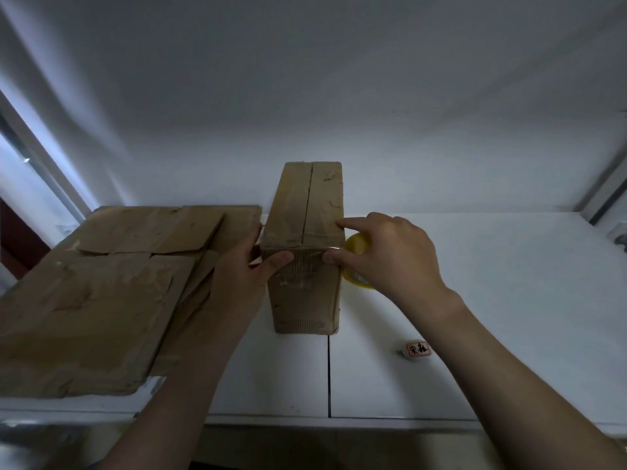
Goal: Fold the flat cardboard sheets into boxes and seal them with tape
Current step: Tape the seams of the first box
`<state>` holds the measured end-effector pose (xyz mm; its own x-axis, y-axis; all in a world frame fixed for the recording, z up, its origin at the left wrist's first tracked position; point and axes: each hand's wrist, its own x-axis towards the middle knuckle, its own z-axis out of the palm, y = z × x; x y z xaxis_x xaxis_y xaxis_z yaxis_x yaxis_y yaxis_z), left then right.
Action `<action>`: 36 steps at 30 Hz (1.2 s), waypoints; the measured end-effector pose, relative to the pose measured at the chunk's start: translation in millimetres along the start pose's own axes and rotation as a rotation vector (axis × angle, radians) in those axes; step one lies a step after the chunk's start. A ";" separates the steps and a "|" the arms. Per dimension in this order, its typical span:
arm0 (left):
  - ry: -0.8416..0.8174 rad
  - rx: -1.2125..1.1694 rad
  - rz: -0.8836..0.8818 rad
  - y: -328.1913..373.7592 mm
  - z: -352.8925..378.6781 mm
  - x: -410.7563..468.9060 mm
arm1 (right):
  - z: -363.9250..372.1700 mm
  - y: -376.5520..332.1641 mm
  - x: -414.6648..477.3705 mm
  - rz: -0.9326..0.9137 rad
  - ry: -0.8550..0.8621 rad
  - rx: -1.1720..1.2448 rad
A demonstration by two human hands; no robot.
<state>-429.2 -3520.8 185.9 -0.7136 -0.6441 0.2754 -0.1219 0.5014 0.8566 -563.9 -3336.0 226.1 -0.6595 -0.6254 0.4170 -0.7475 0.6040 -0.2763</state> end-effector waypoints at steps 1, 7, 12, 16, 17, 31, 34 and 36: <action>0.003 -0.012 0.012 -2.5 -1.2 -1.8 | -1.9 0.6 1.2 0.005 -0.024 0.022; 0.072 0.035 0.041 -17.1 4.9 -15.6 | -8.4 0.1 3.6 0.004 -0.091 0.051; 0.153 0.393 0.080 17.5 20.3 -34.9 | -10.1 -10.0 0.0 -0.086 -0.044 -0.097; -0.001 0.185 -0.074 28.8 19.9 -19.4 | -16.2 -15.2 -7.0 -0.091 -0.119 -0.050; -0.014 0.146 -0.130 26.2 18.4 -12.6 | -17.3 -14.7 -8.5 -0.097 -0.172 0.022; 0.032 0.685 0.390 10.2 34.1 5.1 | -0.9 29.4 -35.6 -0.140 -0.075 0.611; 0.033 0.635 0.382 8.5 32.0 8.5 | 0.6 25.8 -34.4 -0.232 -0.046 0.400; 0.036 0.594 0.373 8.4 30.2 10.3 | 1.7 27.0 -32.3 -0.217 -0.076 0.299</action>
<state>-458.4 -3505.7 182.7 -0.7592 -0.3811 0.5276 -0.2369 0.9169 0.3213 -563.0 -3300.3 203.7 -0.4790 -0.7645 0.4314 -0.8531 0.2897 -0.4339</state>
